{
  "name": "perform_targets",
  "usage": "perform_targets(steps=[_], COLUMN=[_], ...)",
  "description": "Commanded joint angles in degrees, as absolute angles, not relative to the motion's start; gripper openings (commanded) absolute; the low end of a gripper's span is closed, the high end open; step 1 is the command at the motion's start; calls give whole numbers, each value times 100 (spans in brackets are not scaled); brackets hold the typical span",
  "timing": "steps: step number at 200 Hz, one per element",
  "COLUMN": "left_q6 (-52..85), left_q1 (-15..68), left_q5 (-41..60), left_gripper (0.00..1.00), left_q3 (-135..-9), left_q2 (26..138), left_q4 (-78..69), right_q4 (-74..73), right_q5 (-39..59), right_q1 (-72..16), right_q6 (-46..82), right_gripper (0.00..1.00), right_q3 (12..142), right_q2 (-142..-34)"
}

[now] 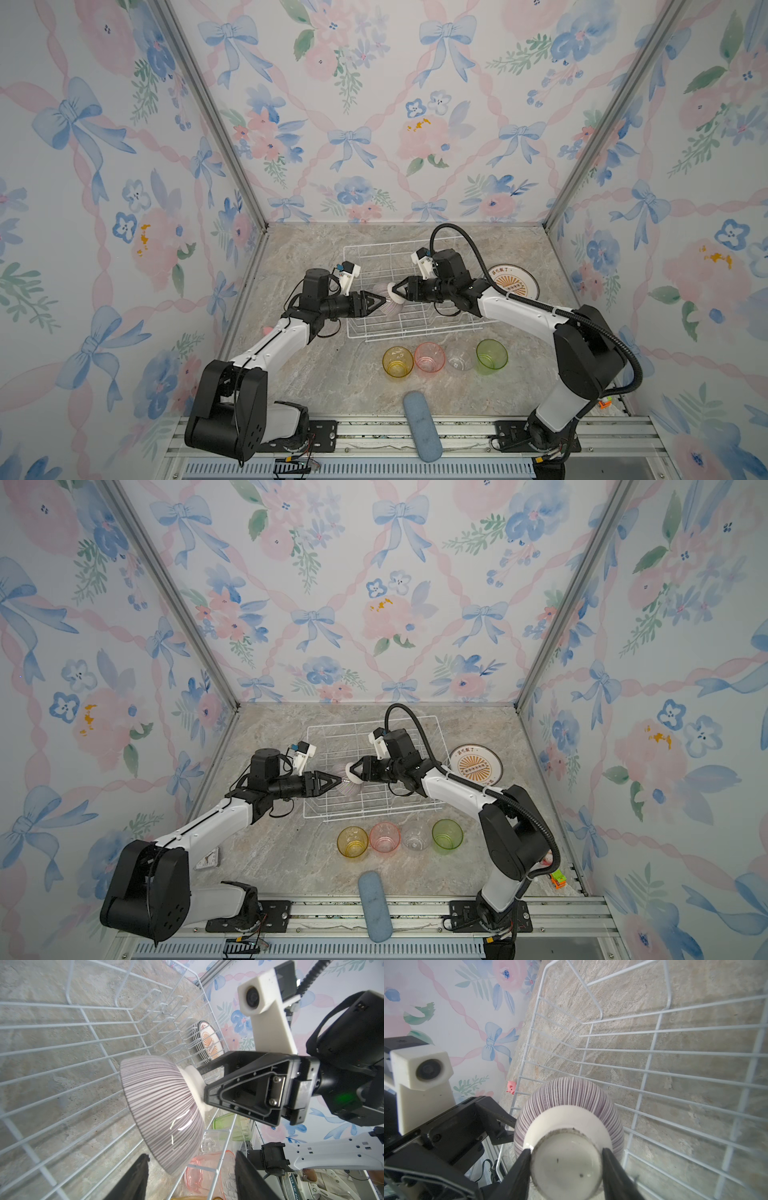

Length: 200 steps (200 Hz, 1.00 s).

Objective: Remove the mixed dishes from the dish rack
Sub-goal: 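Lift the striped bowl with the right gripper while the left gripper reaches toward it, then close the left gripper on the striped bowl's rim held by the right gripper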

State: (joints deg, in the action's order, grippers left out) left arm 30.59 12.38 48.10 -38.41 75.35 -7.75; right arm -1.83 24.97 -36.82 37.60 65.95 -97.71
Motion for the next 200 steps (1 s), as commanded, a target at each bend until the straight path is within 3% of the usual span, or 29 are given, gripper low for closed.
perform_targets(steps=[1,24,68,200], left_q6=[3206,3230,3224,3348], left_q1=[1212,1210,1212,1194], left_q5=[5019,5123,5207,5465], left_gripper=[57,51,50,35], left_q3=[-3802,-3830,-3798,-3771], left_q2=[7691,7809,7760,7506], left_q4=[-1045,-1094,-1214,-1572], right_q4=[-816,-914,-1135,-1673], right_q5=[2769,2837,2946,3279], right_q1=[-3655,-3656,-3666,-3683], right_q6=[4019,4090,4238,4628], right_gripper=[22,22,22,22], right_q3=[6522,6521,6463,6385], right_q2=[-9511,-9533,-9623,-9862])
